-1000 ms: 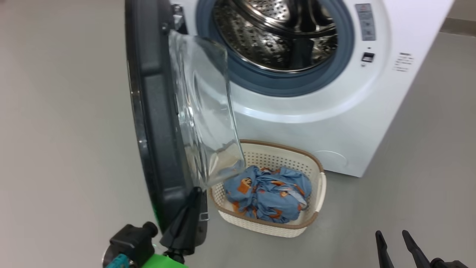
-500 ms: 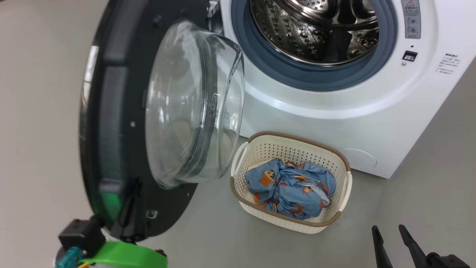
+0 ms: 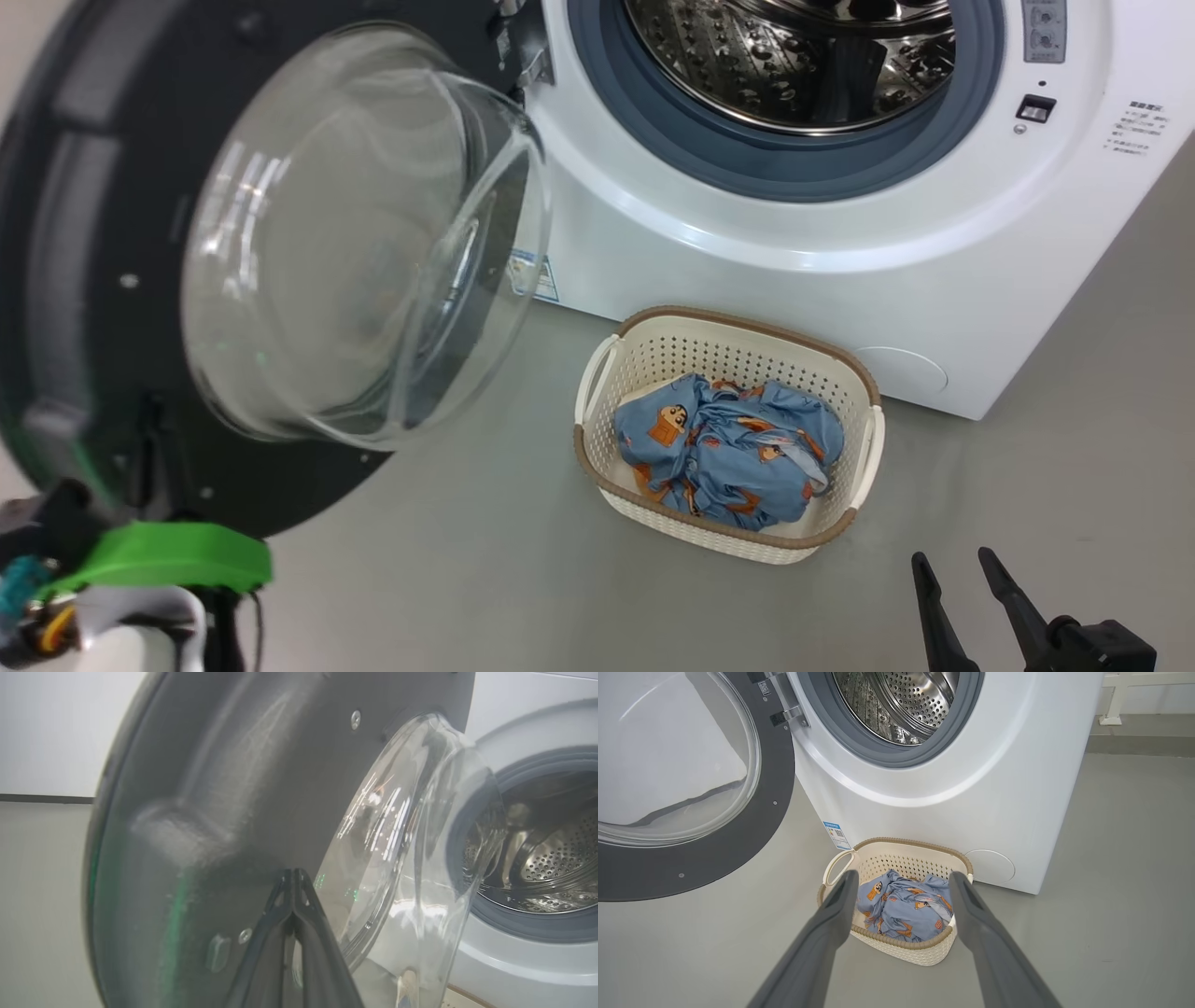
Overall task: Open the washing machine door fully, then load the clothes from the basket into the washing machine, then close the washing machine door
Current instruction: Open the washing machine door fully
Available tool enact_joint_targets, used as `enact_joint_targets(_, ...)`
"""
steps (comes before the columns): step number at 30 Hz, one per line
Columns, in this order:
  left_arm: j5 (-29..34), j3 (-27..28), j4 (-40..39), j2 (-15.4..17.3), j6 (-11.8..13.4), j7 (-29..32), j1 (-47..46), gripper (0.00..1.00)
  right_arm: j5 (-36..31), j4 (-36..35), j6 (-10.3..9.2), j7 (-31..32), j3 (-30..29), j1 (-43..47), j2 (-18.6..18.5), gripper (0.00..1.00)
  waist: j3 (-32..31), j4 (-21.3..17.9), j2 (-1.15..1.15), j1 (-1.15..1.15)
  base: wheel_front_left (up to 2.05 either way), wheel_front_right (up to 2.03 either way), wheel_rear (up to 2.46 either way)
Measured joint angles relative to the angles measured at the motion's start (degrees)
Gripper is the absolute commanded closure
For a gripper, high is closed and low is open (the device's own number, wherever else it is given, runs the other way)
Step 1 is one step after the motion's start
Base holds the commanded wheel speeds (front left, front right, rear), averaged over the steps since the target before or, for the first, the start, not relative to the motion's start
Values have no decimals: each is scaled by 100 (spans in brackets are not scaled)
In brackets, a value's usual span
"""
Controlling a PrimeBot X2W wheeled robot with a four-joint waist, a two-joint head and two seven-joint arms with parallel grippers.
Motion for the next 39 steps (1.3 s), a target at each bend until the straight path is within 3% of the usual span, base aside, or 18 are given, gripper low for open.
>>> enact_joint_targets(6, -3, 466, 747, 133, -18, -90, -459, 100, 0, 23, 0, 0, 18, -4, -1, 0, 44, -116, 0, 0, 0, 0, 0)
enact_joint_targets(20, 572, 1243, 1856, 230, -416, -131, -1034, 100, 8, 110, 0, 0, 90, -24, -2, 0, -11, -305, 0, 0, 0, 0, 0)
enact_joint_targets(39, 1287, 1933, 2606, 278, -721, -131, -1289, 100, 59, 230, 0, 0, 244, -111, -2, 0, -254, -435, 0, 0, 0, 0, 0)
